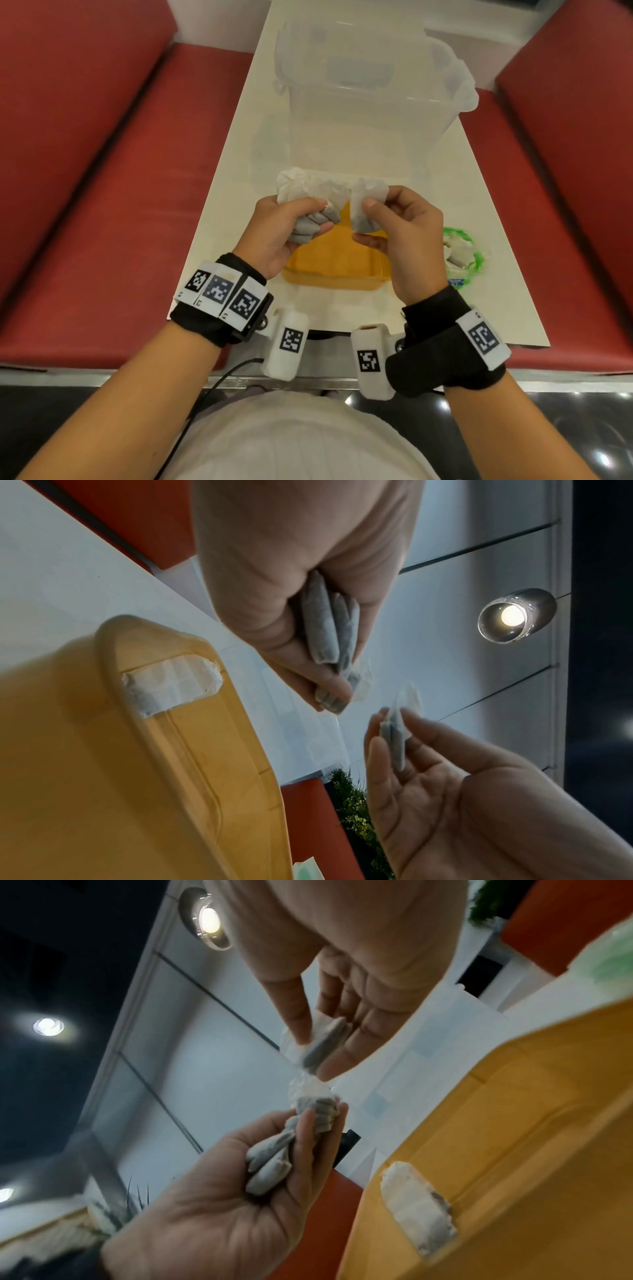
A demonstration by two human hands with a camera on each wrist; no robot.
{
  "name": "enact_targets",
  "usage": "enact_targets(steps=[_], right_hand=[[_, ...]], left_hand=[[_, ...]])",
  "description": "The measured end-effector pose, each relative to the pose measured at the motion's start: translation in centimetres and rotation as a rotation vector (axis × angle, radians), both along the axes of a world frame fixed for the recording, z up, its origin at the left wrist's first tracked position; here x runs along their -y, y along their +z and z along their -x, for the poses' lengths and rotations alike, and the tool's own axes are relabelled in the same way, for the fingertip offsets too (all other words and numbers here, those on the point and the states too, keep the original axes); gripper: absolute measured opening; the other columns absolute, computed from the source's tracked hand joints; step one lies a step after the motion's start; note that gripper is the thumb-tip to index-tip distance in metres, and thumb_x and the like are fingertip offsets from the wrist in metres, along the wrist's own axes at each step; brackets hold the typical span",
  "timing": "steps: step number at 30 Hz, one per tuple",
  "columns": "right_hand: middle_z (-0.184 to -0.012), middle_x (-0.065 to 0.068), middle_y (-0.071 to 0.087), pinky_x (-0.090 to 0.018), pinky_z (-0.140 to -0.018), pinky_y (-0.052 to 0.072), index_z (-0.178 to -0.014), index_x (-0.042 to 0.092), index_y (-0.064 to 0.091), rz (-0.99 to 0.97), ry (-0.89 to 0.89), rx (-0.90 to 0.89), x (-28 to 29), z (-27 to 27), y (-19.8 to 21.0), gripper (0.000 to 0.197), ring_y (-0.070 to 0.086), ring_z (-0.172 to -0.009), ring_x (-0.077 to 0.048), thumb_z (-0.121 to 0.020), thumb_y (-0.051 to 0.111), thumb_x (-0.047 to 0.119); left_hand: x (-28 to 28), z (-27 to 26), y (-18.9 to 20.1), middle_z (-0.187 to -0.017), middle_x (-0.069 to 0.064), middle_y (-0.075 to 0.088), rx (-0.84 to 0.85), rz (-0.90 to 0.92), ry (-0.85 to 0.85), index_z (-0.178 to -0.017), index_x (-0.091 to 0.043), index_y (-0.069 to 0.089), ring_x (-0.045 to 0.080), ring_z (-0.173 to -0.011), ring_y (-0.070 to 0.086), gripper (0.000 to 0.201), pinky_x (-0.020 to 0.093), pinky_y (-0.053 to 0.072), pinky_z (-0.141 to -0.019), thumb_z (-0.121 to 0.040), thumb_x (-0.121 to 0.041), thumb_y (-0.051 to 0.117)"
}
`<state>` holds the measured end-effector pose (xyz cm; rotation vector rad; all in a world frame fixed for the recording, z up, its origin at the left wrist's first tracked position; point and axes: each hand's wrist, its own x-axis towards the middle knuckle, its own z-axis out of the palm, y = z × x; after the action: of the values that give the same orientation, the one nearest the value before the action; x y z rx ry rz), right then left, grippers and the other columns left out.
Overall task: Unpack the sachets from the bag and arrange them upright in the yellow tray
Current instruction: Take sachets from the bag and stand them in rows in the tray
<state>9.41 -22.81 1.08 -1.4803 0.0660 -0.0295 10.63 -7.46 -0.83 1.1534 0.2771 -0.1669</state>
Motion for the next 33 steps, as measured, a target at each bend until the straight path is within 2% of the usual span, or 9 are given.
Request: enact_targets(steps=[2,5,9,13,18,22,26,30,33], right_hand=[[-0.084,-0.01,0.068,-0.031,-0.059,0.058,-0.089,0.006,0.067,0.105,0.049,0.054,-0.1,0.3,0.0,0.004,0.068,-0.075,-0.019,-0.089,0.063,0.004],[-0.085,-0.014,0.07,-0.03,-0.056,0.056,-0.092,0.002,0.07,0.199,0.06,0.084,-0.3,0.0,-0.2,0.007,0.068,-0.073,-0.022,-0.087,0.066,0.005],[-0.082,-0.012,0.067,-0.026,-0.052,0.053,-0.091,0.002,0.067,0.211,-0.002,0.058,-0.5,-1.1,-0.2,0.005,0.064,-0.069,-0.02,-0.086,0.066,0.003],[-0.083,-0.006,0.063,-0.023,-0.05,0.051,-0.092,0.01,0.062,0.158,-0.017,-0.007,-0.8,-1.3,-0.6,0.009,0.063,-0.069,-0.014,-0.086,0.067,0.006],[-0.079,-0.001,0.056,-0.018,-0.049,0.043,-0.09,0.012,0.062,0.107,-0.072,-0.084,-1.6,-1.1,-1.2,0.006,0.056,-0.07,-0.01,-0.087,0.067,0.012],[-0.074,0.0,0.055,-0.016,-0.052,0.041,-0.084,0.014,0.062,0.053,-0.123,-0.124,-2.4,-1.1,-1.5,0.007,0.053,-0.067,-0.009,-0.086,0.066,0.009],[-0.075,0.003,0.059,-0.013,-0.049,0.042,-0.083,0.017,0.06,-0.007,-0.098,-0.18,-2.2,-1.1,-1.4,0.012,0.056,-0.063,-0.004,-0.087,0.065,0.007],[-0.09,-0.003,0.058,-0.015,-0.058,0.043,-0.101,0.011,0.066,0.158,0.005,-0.071,-0.6,-2.4,-0.4,0.017,0.057,-0.077,-0.009,-0.084,0.069,0.01],[-0.085,-0.004,0.064,-0.019,-0.063,0.044,-0.092,0.009,0.071,0.49,0.205,0.126,0.4,-3.9,0.9,0.014,0.054,-0.07,-0.005,-0.078,0.073,0.009]], left_hand=[[0.1,0.1,0.0,-0.049,0.005,0.049,-0.011,-0.005,-0.023,-0.078,0.008,0.062,0.008,-0.035,0.039,0.015,0.022,0.054,-0.063,-0.09,0.001,0.057],[0.3,0.2,0.0,-0.048,0.002,0.041,-0.016,-0.007,-0.066,-0.087,0.006,0.065,0.01,-0.041,0.028,0.009,0.028,0.053,-0.071,-0.088,0.002,0.058],[0.7,0.7,0.4,-0.051,0.004,0.058,0.004,-0.026,-0.137,-0.1,0.007,0.062,0.008,-0.04,0.048,0.013,0.024,0.057,-0.068,-0.088,0.004,0.057],[0.5,0.8,0.3,-0.087,0.023,0.063,0.028,0.016,-0.119,-0.107,0.007,0.063,0.026,-0.073,0.059,0.021,0.028,0.058,-0.071,-0.087,0.005,0.059],[0.7,0.9,0.3,-0.096,0.015,0.071,0.042,0.077,-0.099,-0.106,0.003,0.066,0.025,-0.087,0.069,0.019,0.029,0.059,-0.073,-0.089,-0.004,0.061],[1.2,1.0,0.1,-0.064,0.0,0.067,0.064,-0.012,-0.118,-0.117,0.007,0.061,0.009,-0.054,0.06,0.036,0.031,0.05,-0.076,-0.089,-0.014,0.065],[1.2,0.9,-0.1,-0.059,0.0,0.064,0.042,-0.066,-0.119,-0.118,0.007,0.06,0.005,-0.04,0.049,0.034,0.02,0.042,-0.052,-0.086,-0.003,0.066],[0.6,0.9,-0.1,-0.086,0.016,0.07,0.023,-0.101,-0.118,-0.105,-0.003,0.065,0.025,-0.072,0.066,0.024,0.029,0.041,-0.061,-0.082,0.002,0.068],[0.5,0.9,-0.3,-0.092,0.021,0.066,0.042,-0.104,-0.157,-0.103,-0.005,0.066,0.031,-0.081,0.06,0.02,0.033,0.038,-0.064,-0.083,0.0,0.068]])
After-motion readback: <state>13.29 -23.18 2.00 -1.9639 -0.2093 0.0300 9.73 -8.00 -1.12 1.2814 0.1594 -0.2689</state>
